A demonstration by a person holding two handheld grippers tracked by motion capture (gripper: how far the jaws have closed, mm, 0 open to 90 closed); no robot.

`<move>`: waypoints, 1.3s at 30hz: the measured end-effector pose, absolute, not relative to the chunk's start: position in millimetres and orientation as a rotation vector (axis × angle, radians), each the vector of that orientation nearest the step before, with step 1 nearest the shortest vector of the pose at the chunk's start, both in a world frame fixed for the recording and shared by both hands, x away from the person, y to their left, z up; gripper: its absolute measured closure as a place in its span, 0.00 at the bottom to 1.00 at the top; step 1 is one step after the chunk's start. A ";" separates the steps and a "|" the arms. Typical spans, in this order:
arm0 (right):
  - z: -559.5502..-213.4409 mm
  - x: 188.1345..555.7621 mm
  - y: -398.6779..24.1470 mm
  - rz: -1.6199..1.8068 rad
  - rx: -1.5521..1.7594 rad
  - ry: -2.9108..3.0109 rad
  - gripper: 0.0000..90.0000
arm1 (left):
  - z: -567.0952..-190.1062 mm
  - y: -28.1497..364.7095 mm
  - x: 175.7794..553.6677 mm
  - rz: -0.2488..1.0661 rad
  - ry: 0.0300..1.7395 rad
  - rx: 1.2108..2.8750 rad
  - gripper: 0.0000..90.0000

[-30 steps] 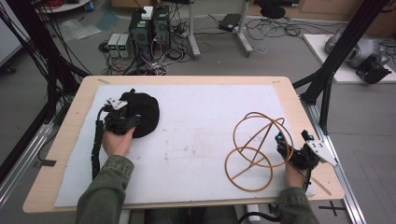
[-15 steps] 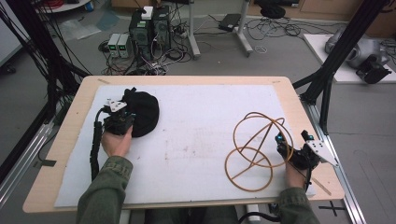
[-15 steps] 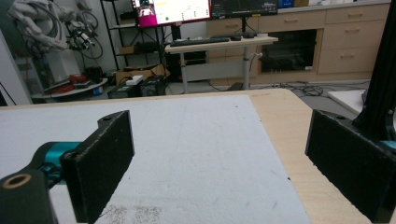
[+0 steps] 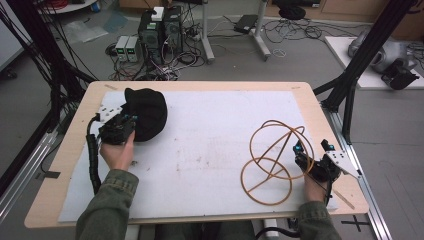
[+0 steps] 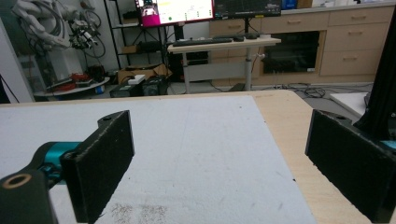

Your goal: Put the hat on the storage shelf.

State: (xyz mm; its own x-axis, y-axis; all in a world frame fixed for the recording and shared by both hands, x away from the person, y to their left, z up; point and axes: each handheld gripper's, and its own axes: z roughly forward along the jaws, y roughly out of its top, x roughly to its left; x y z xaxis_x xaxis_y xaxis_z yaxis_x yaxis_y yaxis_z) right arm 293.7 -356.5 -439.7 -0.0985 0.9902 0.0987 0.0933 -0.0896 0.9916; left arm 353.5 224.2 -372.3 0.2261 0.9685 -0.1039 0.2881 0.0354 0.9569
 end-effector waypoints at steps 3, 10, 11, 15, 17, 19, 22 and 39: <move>-439.6 293.1 -355.5 1.300 1.287 1.310 0.08 | -362.1 224.9 343.6 0.856 1.209 1.434 0.97; -439.6 293.0 -354.9 1.303 1.284 1.307 0.08 | -339.8 222.4 327.4 0.863 1.063 1.394 0.97; -440.2 292.8 -355.0 1.305 1.291 1.302 0.08 | -337.4 221.7 325.8 0.865 1.046 1.384 0.97; -440.9 292.7 -354.0 1.308 1.287 1.307 0.08 | -323.3 217.5 317.4 0.872 0.974 1.369 0.97; -440.1 291.8 -353.2 1.311 1.289 1.306 0.08 | -315.9 214.8 313.3 0.872 0.934 1.369 0.97; -439.4 291.6 -353.7 1.305 1.280 1.308 0.08 | -309.0 211.6 309.5 0.869 0.904 1.362 0.97; -439.1 291.5 -353.3 1.300 1.281 1.304 0.08 | -300.1 206.7 304.4 0.858 0.847 1.370 0.97; -438.2 291.3 -353.3 1.300 1.280 1.290 0.08 | -280.6 180.2 292.3 0.718 0.637 1.384 0.97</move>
State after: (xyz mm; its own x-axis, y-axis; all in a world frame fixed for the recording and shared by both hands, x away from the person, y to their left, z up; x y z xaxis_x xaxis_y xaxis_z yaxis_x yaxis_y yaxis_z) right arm 291.3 -353.3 -438.2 -0.0860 0.9928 0.0837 0.0760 -0.0772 0.9941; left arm 292.3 180.2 -280.6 0.6384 0.7696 0.0143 -0.0773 0.0457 0.9960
